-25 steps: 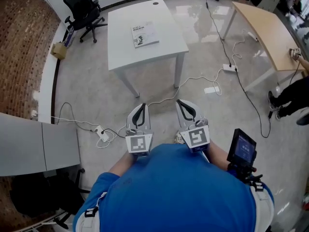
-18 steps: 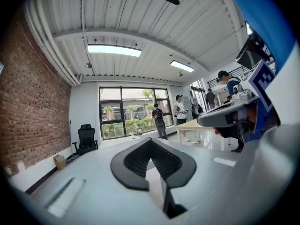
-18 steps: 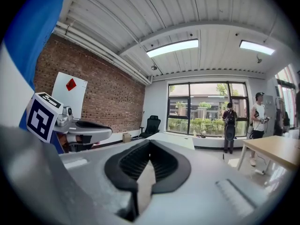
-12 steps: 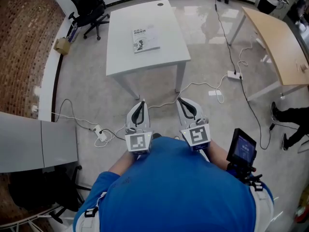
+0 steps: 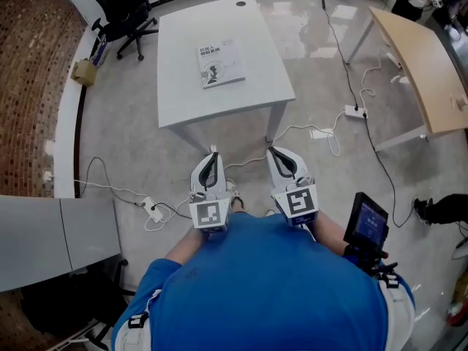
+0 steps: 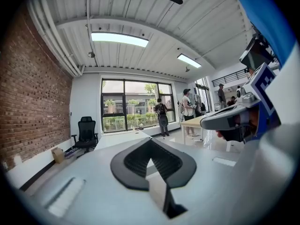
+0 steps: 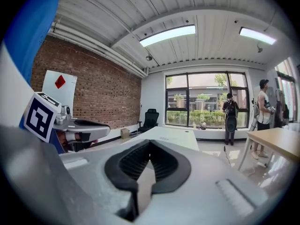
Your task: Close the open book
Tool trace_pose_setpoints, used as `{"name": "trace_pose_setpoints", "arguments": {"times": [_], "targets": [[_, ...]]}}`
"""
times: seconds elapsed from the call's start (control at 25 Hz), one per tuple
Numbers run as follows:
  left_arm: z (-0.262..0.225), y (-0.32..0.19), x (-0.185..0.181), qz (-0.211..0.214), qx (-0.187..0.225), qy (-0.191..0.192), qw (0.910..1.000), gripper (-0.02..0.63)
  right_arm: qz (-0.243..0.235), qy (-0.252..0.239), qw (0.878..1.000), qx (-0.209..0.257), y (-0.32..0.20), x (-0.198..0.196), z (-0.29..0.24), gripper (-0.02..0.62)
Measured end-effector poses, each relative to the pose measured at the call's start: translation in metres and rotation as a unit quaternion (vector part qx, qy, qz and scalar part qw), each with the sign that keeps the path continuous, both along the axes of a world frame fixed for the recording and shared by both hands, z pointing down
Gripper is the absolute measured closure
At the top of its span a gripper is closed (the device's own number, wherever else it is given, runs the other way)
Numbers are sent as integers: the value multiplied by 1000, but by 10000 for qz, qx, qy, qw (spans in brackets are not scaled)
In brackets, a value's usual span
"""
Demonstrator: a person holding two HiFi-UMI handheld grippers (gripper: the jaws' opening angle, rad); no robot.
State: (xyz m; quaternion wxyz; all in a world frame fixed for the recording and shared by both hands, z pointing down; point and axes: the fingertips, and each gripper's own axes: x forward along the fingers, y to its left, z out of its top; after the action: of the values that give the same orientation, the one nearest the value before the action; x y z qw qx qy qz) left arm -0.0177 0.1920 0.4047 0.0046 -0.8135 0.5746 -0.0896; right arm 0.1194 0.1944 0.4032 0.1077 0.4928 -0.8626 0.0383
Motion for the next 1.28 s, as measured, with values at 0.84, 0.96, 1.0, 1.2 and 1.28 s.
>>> {"name": "trace_pose_setpoints", "arguments": {"times": [0.84, 0.96, 1.0, 1.2, 1.28], "targets": [[17, -171, -109, 544, -198, 98, 9983, 600, 932, -29, 9946, -457, -169, -89, 12, 592], [23, -185, -112, 554, -266, 71, 9981, 600, 975, 8, 9936, -566, -184, -91, 15, 592], [25, -191, -113, 544, -280, 57, 9981, 600, 967, 22, 9933, -630, -190, -92, 16, 592], [38, -218, -120, 446, -371, -64, 9983, 600, 821, -51, 9935, -785, -222, -96, 43, 592], [42, -232, -122, 408, -435, -129, 9981, 600, 784, -65, 9937, -793, -238, -96, 47, 592]]}}
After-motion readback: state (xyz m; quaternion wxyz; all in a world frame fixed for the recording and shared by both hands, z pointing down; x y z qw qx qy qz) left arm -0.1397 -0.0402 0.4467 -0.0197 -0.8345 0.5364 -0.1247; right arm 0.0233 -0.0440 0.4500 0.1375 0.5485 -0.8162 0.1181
